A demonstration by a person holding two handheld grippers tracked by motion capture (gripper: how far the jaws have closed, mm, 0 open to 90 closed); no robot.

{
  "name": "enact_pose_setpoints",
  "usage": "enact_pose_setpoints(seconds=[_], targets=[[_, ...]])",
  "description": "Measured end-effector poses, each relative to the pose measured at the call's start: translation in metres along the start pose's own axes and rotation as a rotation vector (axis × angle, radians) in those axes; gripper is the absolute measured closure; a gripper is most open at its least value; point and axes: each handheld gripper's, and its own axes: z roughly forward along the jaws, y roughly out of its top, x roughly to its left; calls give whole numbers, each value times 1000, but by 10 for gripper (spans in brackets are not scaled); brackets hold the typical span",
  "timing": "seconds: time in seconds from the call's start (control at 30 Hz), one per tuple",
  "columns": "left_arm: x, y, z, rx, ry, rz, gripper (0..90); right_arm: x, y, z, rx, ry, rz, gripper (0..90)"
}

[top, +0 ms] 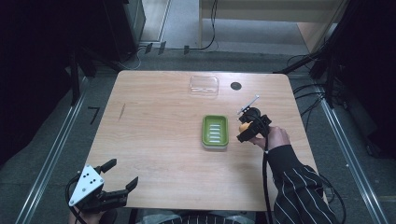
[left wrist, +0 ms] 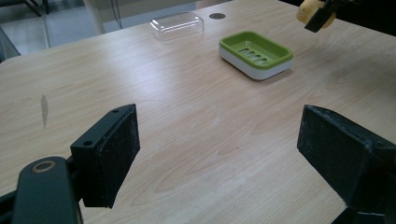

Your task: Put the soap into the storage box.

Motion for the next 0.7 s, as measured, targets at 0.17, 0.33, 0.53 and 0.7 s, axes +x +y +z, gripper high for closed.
enact_pose_setpoints(seconds=[0.17,0.33,0.53,0.7], targets=[[0,0,0,2,1,-1,136,5,6,-2,-12,1,-20,278],[0,-2,-3,2,7,-4,135,10,13,-4,-18,-1,-39,278],[0,-3,-6,2,17,-7,136,14,20,-4,-29,6,-49,278],[0,-4,-8,5,21,-10,136,18,28,-5,-45,12,-71,278]])
